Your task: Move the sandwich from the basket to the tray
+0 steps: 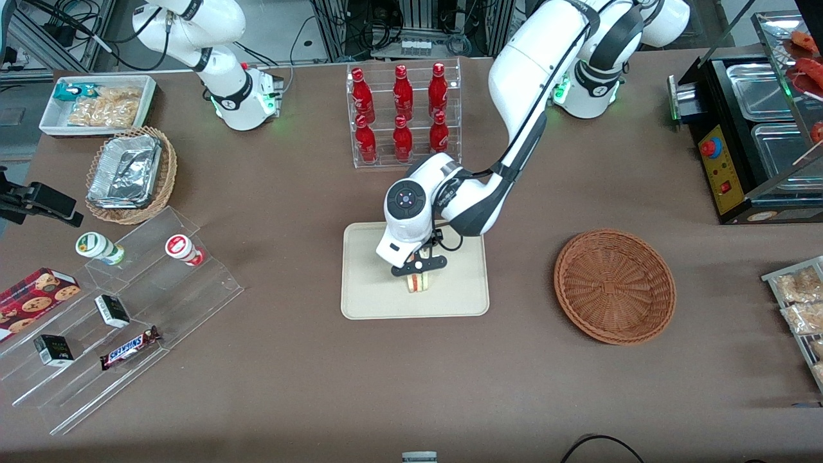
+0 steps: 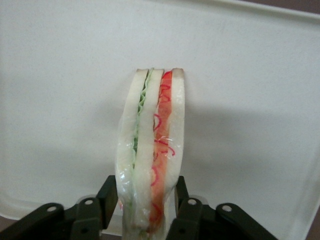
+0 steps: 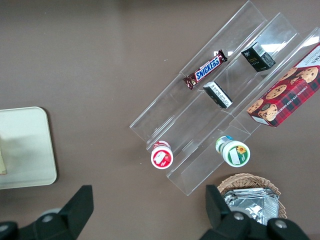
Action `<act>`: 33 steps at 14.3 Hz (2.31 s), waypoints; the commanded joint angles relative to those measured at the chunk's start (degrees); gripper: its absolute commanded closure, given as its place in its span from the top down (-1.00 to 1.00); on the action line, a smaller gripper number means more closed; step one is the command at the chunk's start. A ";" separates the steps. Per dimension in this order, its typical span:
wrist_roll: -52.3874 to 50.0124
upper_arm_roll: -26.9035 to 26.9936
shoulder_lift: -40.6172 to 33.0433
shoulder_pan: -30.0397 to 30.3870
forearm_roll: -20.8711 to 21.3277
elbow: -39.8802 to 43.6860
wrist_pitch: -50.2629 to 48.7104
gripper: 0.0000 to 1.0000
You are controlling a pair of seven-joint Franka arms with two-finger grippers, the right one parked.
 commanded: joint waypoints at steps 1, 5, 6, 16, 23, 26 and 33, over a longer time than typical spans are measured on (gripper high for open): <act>-0.50 0.88 -3.97 -0.18 0.44 0.01 -1.71 1.00; -0.41 0.97 -11.70 1.93 0.26 -0.17 -10.30 1.00; -0.41 1.06 -12.94 2.72 0.61 -0.17 -13.72 1.00; 19.16 1.06 -32.00 18.44 1.57 -18.43 -19.99 1.00; 48.83 0.53 -45.45 33.89 1.14 -25.13 -30.26 1.00; 60.73 -0.08 -48.27 40.41 1.05 -23.12 -33.87 1.00; 60.85 0.62 -48.46 41.66 1.84 -17.66 -33.36 1.00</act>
